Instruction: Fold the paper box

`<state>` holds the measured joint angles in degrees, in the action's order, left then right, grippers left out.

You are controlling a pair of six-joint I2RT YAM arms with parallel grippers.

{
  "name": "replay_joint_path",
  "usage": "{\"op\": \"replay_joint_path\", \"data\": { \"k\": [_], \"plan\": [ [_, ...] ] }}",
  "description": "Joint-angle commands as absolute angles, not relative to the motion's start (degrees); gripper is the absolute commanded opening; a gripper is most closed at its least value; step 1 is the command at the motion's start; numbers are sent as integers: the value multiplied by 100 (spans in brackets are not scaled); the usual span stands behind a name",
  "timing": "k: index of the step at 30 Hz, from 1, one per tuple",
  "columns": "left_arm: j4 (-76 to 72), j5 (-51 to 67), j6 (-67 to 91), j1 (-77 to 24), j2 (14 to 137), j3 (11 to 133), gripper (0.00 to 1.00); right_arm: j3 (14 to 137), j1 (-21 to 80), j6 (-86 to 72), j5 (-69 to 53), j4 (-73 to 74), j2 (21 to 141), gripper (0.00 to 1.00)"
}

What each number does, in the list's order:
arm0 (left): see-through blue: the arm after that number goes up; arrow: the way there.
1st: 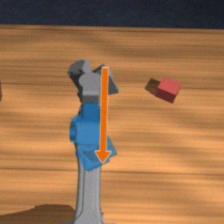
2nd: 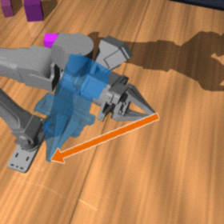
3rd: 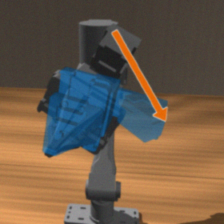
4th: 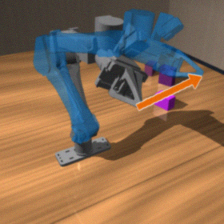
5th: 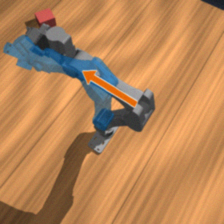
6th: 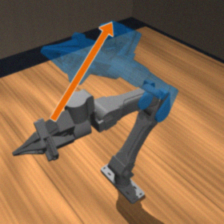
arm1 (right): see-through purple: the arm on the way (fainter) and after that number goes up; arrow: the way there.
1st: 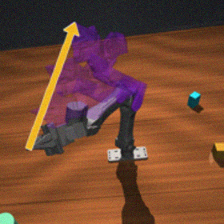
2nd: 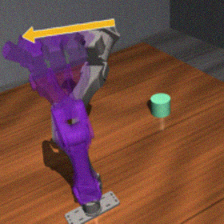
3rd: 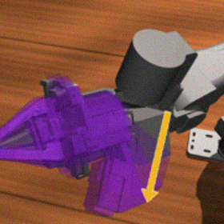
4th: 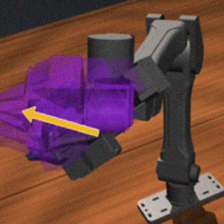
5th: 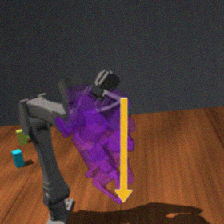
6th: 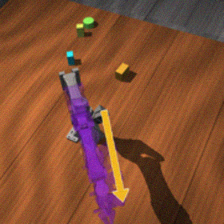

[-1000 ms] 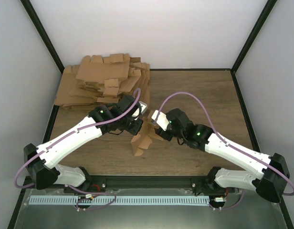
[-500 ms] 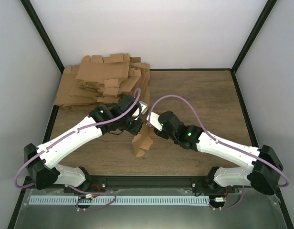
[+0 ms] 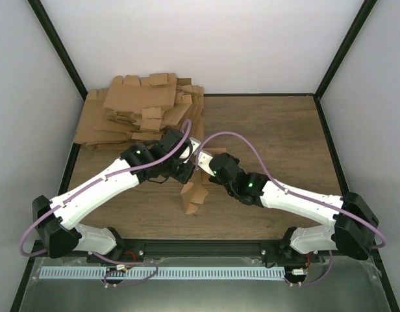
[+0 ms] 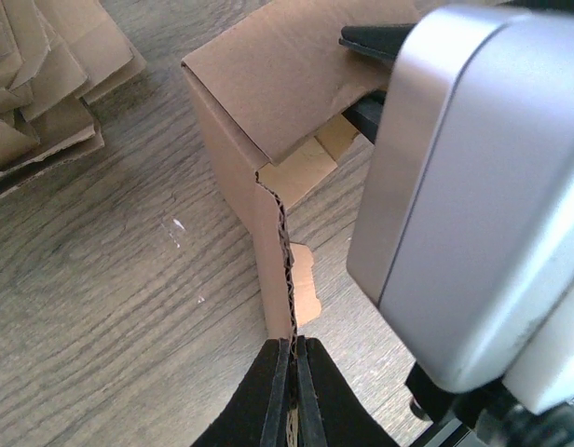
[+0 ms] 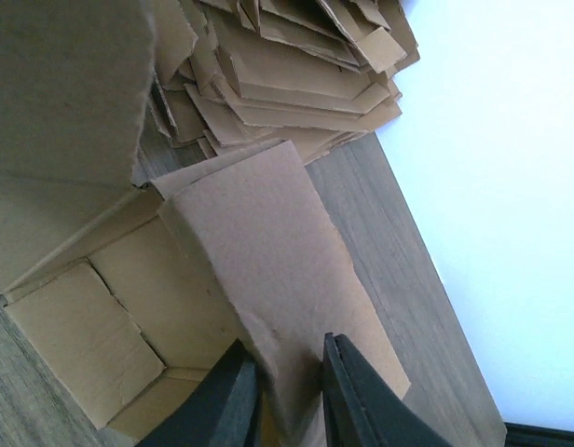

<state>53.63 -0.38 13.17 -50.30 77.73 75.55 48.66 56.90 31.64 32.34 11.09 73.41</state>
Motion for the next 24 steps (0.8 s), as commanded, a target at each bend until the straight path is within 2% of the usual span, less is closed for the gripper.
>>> {"op": "replay_joint_path", "data": {
  "k": [1,8,12,17,21,24],
  "plan": [
    [5252,210,1280,-5062,7621,7648,4,4789,5761,3046,3086,1166,7497,18],
    [5049,427,1436,-5057,7463,7922,17,4911,5763,2784,2919,1403,7453,13],
    [5050,456,1609,-5060,7396,8157,31,4953,5758,2613,2841,1478,7400,12],
    [5089,134,1844,-5041,7013,8479,58,5229,5473,2031,2265,1804,7255,12],
    [5089,-241,2037,-5043,6582,8706,72,5484,4959,1399,1456,2153,7161,12],
    [5072,-465,2188,-5039,6283,8812,79,5599,4483,792,630,2331,7146,13]
  ]
}}
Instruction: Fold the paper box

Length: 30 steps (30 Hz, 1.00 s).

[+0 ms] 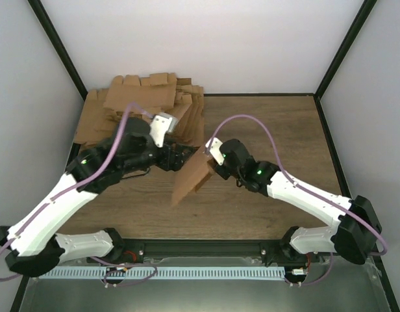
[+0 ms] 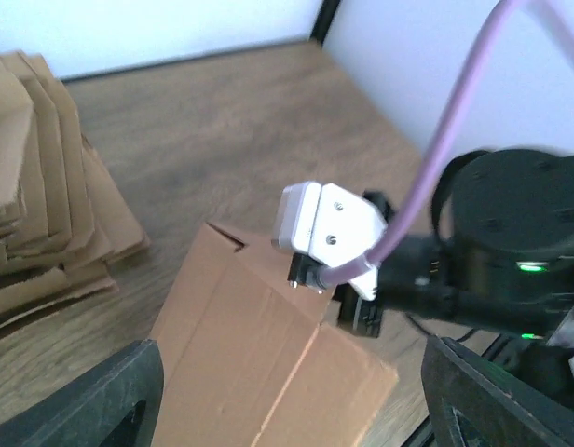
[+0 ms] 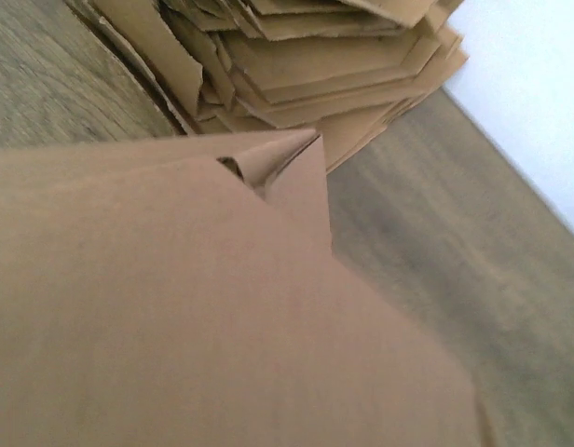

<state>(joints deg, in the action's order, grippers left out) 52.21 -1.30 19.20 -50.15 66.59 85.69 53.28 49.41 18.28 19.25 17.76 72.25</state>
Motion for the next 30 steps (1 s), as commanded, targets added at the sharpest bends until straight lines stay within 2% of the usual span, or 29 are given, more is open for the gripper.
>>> {"op": "replay_joint_path", "data": {
  "k": [1,6,9,13,20,30],
  "plan": [
    [5065,-549,2229,-5035,6183,8808,81,5611,4314,459,376,2358,7164,13],
    [5097,-953,2508,-5026,5740,8622,86,5527,3610,-358,-938,2404,7356,12],
    [5133,-1010,2657,-4989,5637,8484,89,5334,3294,-682,-1429,2334,7489,8],
    [5203,-728,2804,-4706,5728,8267,91,5067,3011,-1008,-1808,2206,7669,8],
    [4537,885,3027,-3769,5703,6782,92,4990,2977,-1222,-1751,2355,8115,8],
    [3238,1896,2277,-3744,5892,5299,95,5145,2979,-1072,-1425,2714,8840,9]
  ]
}}
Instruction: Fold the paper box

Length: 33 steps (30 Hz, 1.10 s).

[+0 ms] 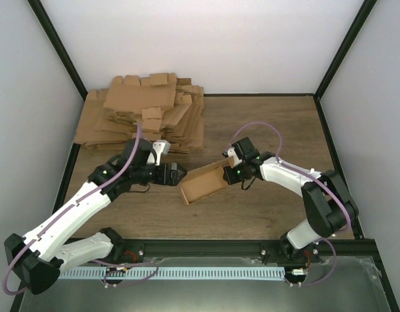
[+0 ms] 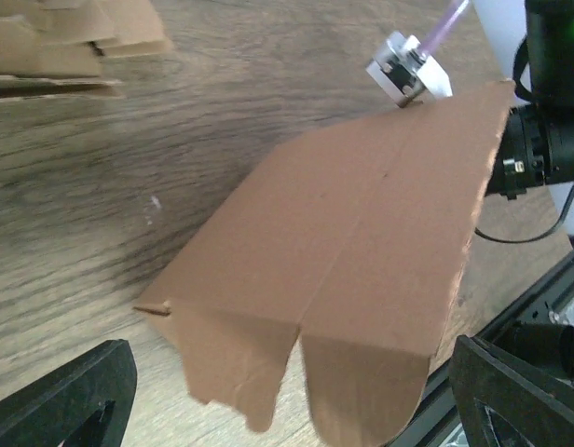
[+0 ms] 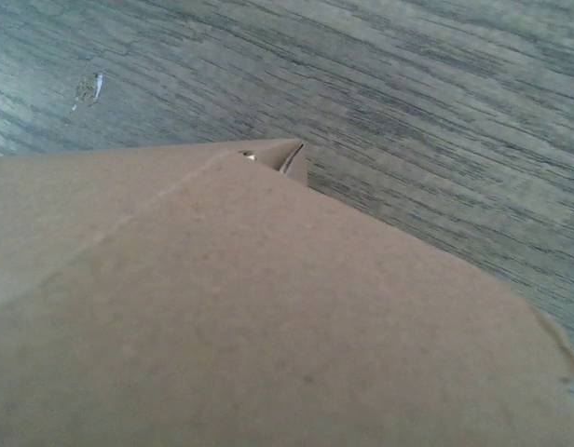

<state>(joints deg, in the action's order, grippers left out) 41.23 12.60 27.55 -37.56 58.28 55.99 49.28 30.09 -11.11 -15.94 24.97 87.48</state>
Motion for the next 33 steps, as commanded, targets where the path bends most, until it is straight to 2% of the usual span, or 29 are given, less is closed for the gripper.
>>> {"op": "replay_joint_path", "data": {
  "k": [1,7,9,13,18,24,26,33],
  "plan": [
    [3112,1951,2170,-3762,5946,5221,94,5157,2979,-1045,-1433,2732,8882,9],
    [2800,1839,1526,-3997,6605,5258,90,5241,2988,-899,-1448,2824,9083,11],
    [2831,1679,1374,-4033,6858,5376,85,5263,2988,-874,-1448,2837,9083,13],
    [2955,1423,1310,-4043,7369,5606,64,5308,2997,-785,-1418,2849,9056,19],
    [2947,1129,1486,-4031,7549,5610,40,5067,3002,-817,-1335,2409,8745,22],
    [2883,1062,1756,-3899,7414,5598,9,4620,3573,-1064,-535,1696,8342,25],
    [2883,1190,1800,-3819,7445,5627,4,4498,3708,-1178,-376,1505,8288,26],
    [2908,1481,1685,-3727,7580,5714,4,4319,4021,-1105,56,1287,8390,26]
  ]
}}
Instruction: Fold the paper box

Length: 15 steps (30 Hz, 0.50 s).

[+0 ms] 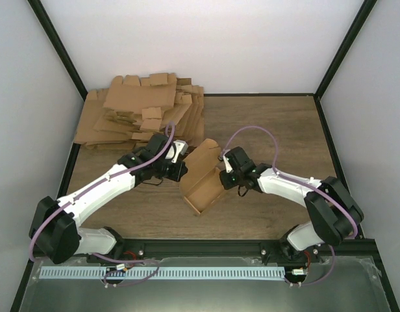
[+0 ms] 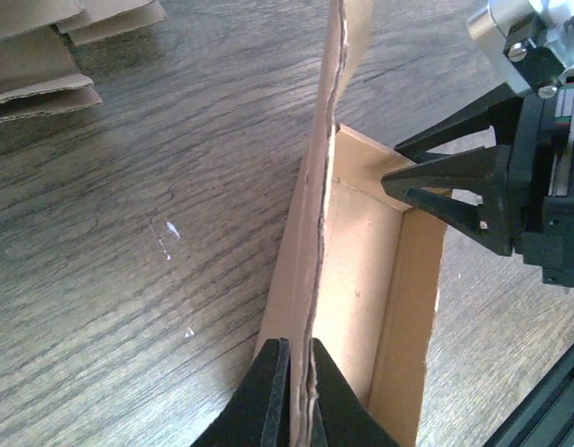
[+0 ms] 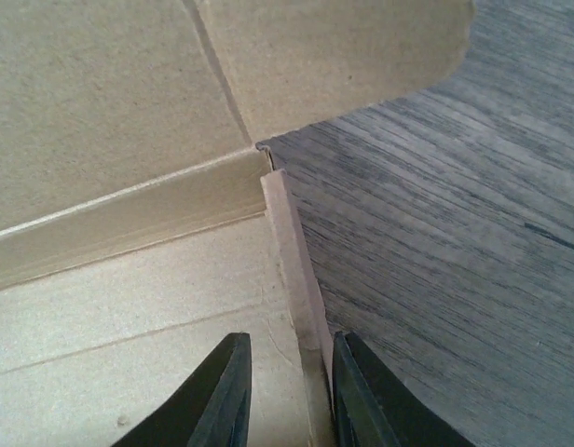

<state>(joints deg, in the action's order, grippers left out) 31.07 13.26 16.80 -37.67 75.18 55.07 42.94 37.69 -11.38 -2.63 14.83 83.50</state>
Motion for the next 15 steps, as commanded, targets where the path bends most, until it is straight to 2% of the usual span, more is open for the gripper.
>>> {"op": "replay_joint_path", "data": {
  "k": [1,11,15],
  "plan": [
    [2915,1500,1659,-3725,7591,5721,4,4360,4078,-1031,188,1361,8472,27],
    [3070,1592,1481,-3605,7760,5851,4,5024,4235,-580,1080,2037,9294,31],
    [3130,1649,1432,-3562,7780,5896,4,5162,4236,-437,1157,2087,9461,25]
  ]
}}
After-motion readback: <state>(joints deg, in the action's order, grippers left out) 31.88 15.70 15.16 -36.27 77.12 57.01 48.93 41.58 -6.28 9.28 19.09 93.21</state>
